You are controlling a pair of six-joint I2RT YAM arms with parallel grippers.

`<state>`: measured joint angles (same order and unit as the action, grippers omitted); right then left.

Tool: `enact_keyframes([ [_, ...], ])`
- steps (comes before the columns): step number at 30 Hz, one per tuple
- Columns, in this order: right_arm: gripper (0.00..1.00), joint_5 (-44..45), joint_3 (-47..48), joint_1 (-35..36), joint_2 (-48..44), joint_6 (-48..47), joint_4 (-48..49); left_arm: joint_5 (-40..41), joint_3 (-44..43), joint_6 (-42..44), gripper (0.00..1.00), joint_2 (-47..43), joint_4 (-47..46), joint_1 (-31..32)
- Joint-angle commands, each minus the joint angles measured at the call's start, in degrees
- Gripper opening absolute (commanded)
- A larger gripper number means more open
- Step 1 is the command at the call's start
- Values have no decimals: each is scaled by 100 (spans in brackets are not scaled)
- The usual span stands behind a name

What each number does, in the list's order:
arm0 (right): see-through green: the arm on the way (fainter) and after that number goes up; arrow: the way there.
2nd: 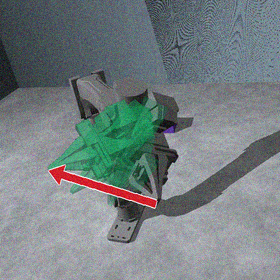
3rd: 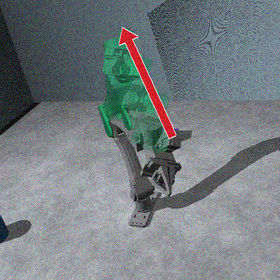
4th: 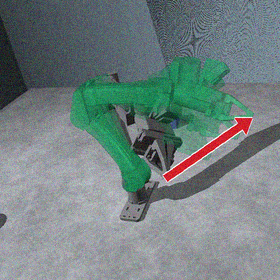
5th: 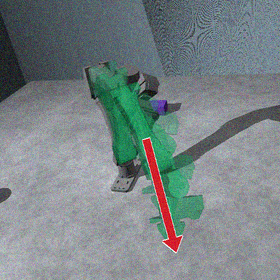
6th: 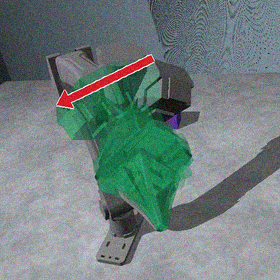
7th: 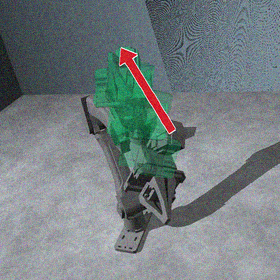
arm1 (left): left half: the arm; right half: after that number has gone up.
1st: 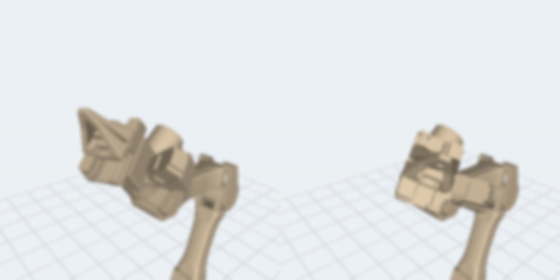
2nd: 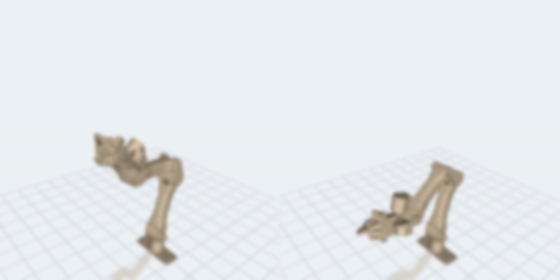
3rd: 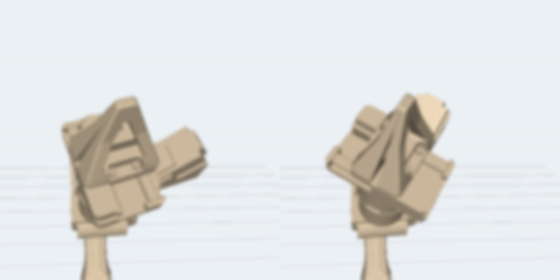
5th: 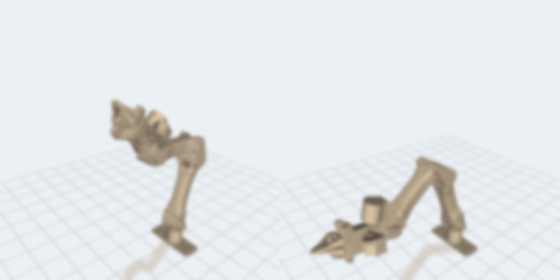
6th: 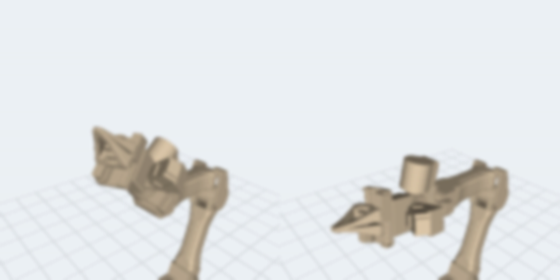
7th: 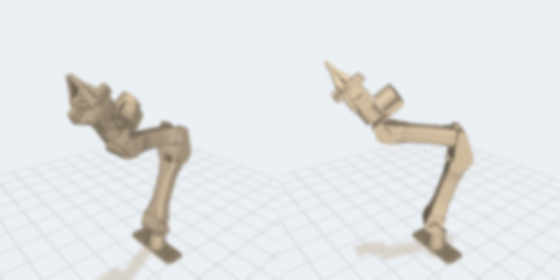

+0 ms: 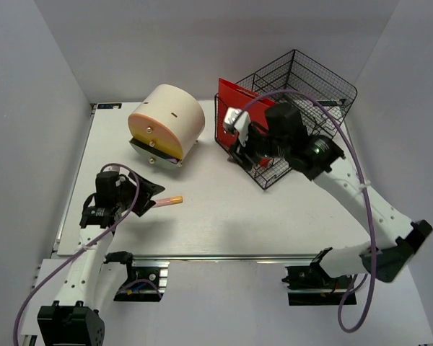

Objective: Organize the desk

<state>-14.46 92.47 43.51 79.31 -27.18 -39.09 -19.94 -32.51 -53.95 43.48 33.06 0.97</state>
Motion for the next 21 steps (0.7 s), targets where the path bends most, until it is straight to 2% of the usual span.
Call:
enact_keyframes([
  [1,56,-1164,-1097,-9,-476,643,1339,41,-211,-685,76,106,25,69],
  [5,56,-1375,-2308,-97,-1065,968,2071,333,-247,-1038,79,538,192,70],
  [7,56,-1402,-2618,-106,-1355,1048,2432,604,-212,-1415,79,722,332,70],
  [12,56,-1507,-2865,-158,-1620,987,2354,1246,-606,-2013,82,1389,1061,183],
  [21,56,-1490,-3033,-158,-1813,916,2406,1827,-1556,-2321,83,3358,1317,492],
])
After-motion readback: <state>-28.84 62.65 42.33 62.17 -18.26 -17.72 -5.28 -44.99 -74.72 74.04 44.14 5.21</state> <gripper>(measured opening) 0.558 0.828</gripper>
